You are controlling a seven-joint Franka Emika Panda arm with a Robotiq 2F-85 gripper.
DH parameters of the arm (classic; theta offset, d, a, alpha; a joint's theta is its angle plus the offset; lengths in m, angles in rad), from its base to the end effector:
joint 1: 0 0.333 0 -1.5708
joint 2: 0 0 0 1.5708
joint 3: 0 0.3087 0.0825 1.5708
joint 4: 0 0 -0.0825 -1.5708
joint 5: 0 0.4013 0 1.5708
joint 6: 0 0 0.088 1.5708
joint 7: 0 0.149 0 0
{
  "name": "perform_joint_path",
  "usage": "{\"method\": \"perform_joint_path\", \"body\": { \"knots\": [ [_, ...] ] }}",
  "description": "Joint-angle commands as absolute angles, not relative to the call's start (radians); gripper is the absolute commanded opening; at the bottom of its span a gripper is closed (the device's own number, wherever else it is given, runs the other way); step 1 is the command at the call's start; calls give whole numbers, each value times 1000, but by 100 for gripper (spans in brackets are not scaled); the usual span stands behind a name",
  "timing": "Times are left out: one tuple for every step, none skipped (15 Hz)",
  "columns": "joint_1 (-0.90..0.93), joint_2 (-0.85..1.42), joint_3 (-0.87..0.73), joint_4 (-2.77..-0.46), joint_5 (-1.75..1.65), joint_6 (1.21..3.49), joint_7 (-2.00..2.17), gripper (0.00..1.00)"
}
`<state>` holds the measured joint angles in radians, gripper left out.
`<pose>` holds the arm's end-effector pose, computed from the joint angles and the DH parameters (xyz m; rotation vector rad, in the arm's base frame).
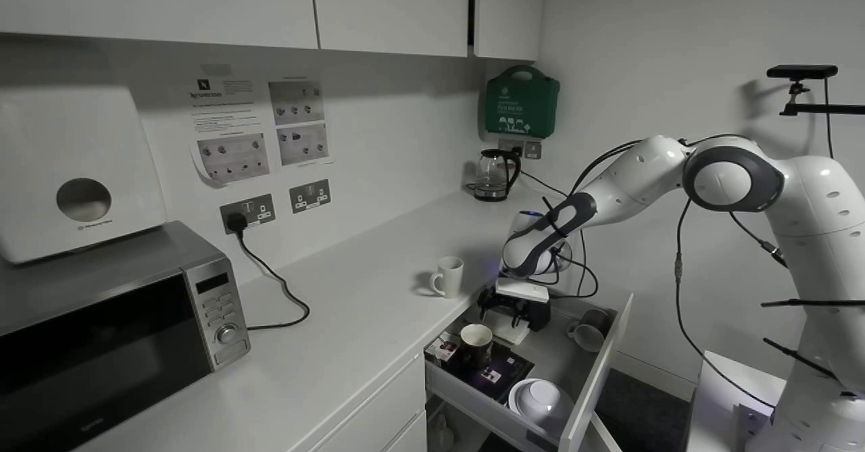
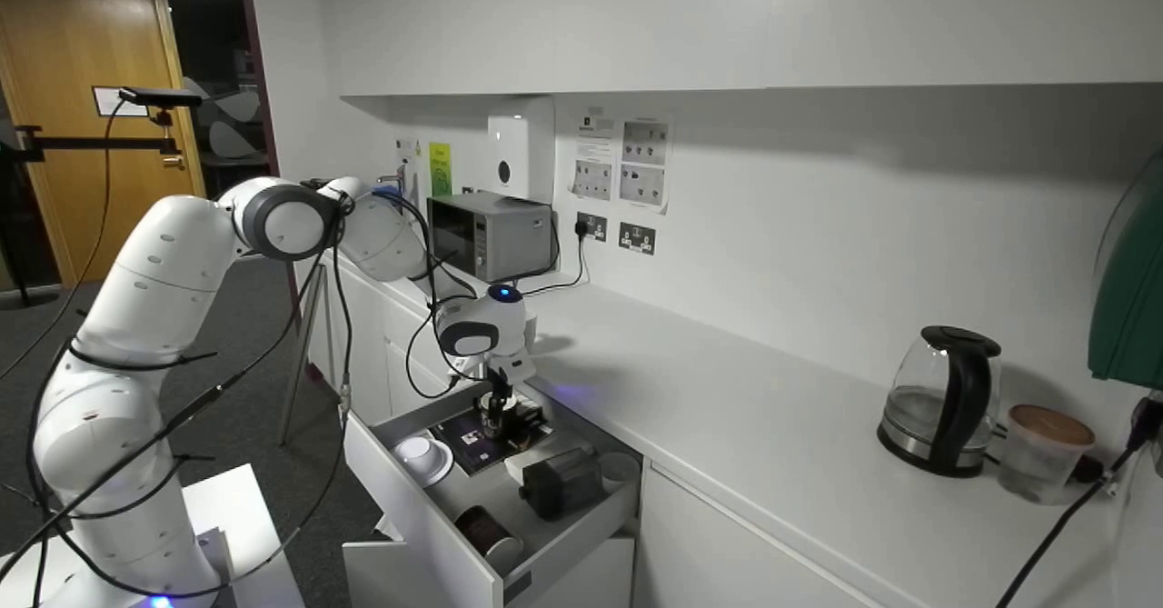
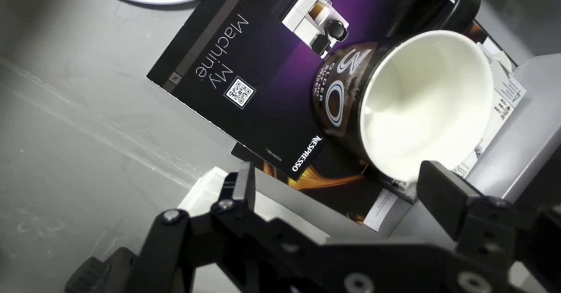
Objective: Remove the white and mug and the black mugs from the drawer, push the drawer closed, close the open bottom cabinet
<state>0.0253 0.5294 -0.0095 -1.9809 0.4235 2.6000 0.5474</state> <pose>0.6316 0.0105 0.1421 -2.6184 1.2402 -0.0314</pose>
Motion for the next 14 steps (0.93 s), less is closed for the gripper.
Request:
{"method": "perform_joint_path", "body": {
  "knots": [
    [37,460,-16,-2051,433,2610,568,100],
    [37,453,-15,-2058,433,2607,567,100],
    [39,447,-14,-2068,433,2609,566,100],
    [39,443,-11,-2075,434,2610,562,100],
    [43,442,-11,-2079,431,2610,564,100],
    [46,443,-10,-2081,431,2608,566,100],
    [50,446,-8,-2081,431,2607,567,100],
    [53,449,-6,-2080,431,2603,568,100],
    [55,451,-2,-2078,433,2600,569,100],
    [59,454,0,-2077,434,2599,570,100],
    [65,456,0,-2075,432,2600,573,100],
    [69,457,1,-2074,432,2600,575,100],
    [72,460,2,-2072,433,2601,577,100],
    [77,464,0,-2068,430,2602,582,100]
  ]
}}
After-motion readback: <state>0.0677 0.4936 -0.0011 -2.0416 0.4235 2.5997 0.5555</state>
